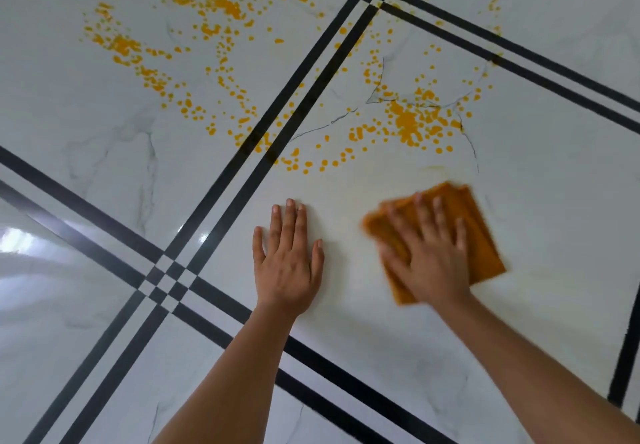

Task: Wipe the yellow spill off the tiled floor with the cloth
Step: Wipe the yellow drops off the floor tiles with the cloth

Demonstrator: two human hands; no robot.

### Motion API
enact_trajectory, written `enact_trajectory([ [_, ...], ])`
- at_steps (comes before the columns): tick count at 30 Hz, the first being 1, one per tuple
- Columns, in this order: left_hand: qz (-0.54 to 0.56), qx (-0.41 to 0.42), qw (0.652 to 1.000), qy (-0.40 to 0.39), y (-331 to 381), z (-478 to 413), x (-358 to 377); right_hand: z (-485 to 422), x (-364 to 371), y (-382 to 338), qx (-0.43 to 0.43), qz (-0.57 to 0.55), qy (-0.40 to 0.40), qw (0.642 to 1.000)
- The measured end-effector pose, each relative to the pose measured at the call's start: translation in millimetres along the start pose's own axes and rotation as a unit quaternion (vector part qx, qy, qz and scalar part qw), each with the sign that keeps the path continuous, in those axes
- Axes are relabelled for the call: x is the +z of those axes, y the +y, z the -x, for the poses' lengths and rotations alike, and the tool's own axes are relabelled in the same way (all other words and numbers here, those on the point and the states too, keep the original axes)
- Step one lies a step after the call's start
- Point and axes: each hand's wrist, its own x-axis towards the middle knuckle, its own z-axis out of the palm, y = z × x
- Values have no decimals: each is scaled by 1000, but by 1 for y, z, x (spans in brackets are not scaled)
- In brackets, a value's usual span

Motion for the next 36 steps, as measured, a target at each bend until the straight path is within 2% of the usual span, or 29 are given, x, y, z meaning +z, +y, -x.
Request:
enact_trajectory([
  [2, 4, 8, 1000, -2, 5, -2, 0, -50, -3, -9, 140, -28, -2, 990],
  [3, -1, 17, 1000, -5, 7, -3, 1, -63, -3, -22, 169, -41, -10, 985],
  [4, -6, 22, 1000, -7, 8, -5, 2, -63, -3, -35, 148, -40, -13, 988],
  [6, -12, 21, 1000, -2, 10, -7, 4, -31, 3, -39, 15, -15, -7, 1000],
  [7, -10, 20, 1000, 1, 12, -8, 4, -9, 2, -26, -43, -10, -14, 999],
  [8, -8, 22, 1000, 0, 15, -9, 5, 4, -1, -4, -63, -7, -19, 998],
  [9, -9, 28, 1000, -3, 16, -9, 6, 2, 0, 16, -49, -2, -13, 999],
  [12, -10, 57, 998, -6, 29, -9, 10, -51, -5, 44, 151, -44, 11, 987],
  [13, -11, 59, 998, 2, 33, -12, 12, -66, -8, 38, 190, -67, 19, 979],
  [14, -9, 56, 998, 17, 37, -14, 14, -70, -9, 29, 194, -76, 28, 978],
  [16, -10, 44, 998, 38, 47, -21, 18, -52, -6, 28, 129, -64, 27, 989],
  [18, -17, 41, 998, 48, 53, -28, 21, -30, -7, 46, 68, -24, -12, 997],
  [19, -19, 43, 997, 57, 55, -32, 21, -36, -9, 56, 77, -16, -27, 997],
  [22, -29, 47, 997, 58, 57, -40, 21, -102, -12, 53, 188, -51, -46, 980],
  [23, -24, 43, 997, 59, 57, -42, 22, -115, -12, 41, 186, -56, -56, 979],
  [24, -18, 36, 997, 61, 56, -43, 22, -116, -11, 30, 145, -52, -45, 987],
  [27, -24, 19, 998, 58, 48, -45, 19, -75, -4, 30, -51, 2, -27, 998],
  [28, -30, 22, 998, 58, 45, -46, 18, -70, -6, 41, -67, 7, -29, 997],
  [29, -35, 25, 997, 60, 43, -47, 17, -79, -6, 50, -48, 6, -27, 998],
  [32, -32, 24, 997, 62, 41, -55, 15, -132, -10, 33, 109, -34, -43, 993],
  [33, -26, 22, 997, 70, 43, -60, 15, -139, -10, 20, 115, -38, -47, 992],
  [34, -24, 19, 997, 75, 45, -64, 15, -136, -9, 11, 85, -44, -34, 995],
  [36, -23, 7, 996, 87, 44, -68, 14, -110, -2, 17, -48, -8, -14, 999],
])
